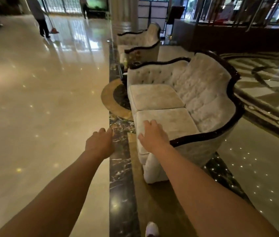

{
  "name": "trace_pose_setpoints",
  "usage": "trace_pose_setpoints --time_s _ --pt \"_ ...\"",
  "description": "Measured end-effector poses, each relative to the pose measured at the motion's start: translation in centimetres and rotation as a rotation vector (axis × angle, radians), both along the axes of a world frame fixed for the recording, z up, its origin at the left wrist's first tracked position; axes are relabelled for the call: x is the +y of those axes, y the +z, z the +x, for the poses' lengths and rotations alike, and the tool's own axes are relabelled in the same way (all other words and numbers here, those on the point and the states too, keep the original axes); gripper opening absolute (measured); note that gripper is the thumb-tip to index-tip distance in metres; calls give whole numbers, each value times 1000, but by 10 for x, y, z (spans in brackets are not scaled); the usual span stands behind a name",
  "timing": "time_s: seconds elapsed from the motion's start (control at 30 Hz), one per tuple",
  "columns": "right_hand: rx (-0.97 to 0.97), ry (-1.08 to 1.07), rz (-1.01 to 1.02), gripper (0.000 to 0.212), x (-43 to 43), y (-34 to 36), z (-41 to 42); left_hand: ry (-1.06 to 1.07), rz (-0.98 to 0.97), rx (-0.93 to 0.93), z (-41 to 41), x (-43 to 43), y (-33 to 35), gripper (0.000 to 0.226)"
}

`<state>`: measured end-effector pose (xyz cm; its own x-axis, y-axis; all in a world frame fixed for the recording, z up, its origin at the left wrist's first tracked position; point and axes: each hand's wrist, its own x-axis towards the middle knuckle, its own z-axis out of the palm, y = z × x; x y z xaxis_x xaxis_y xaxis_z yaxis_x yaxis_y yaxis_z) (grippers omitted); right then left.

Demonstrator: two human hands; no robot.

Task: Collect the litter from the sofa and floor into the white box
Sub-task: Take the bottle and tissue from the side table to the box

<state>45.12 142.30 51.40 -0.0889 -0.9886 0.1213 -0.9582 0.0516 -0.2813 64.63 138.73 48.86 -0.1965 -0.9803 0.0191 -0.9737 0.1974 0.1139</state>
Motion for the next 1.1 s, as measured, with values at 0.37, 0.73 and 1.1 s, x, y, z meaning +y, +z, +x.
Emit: trace_pose_setpoints --time_s 0.37,0.73,1.1 --pt "-138 -14 195 40 -205 -79 12 49 179 100 -11 -188 -77 39" --pt "-95 14 443 33 -429 -117 3 20 291 76 -32 -394 -126 37" --pt "39 129 676 19 -736 -151 94 130 695 100 31 -720 -163 27"
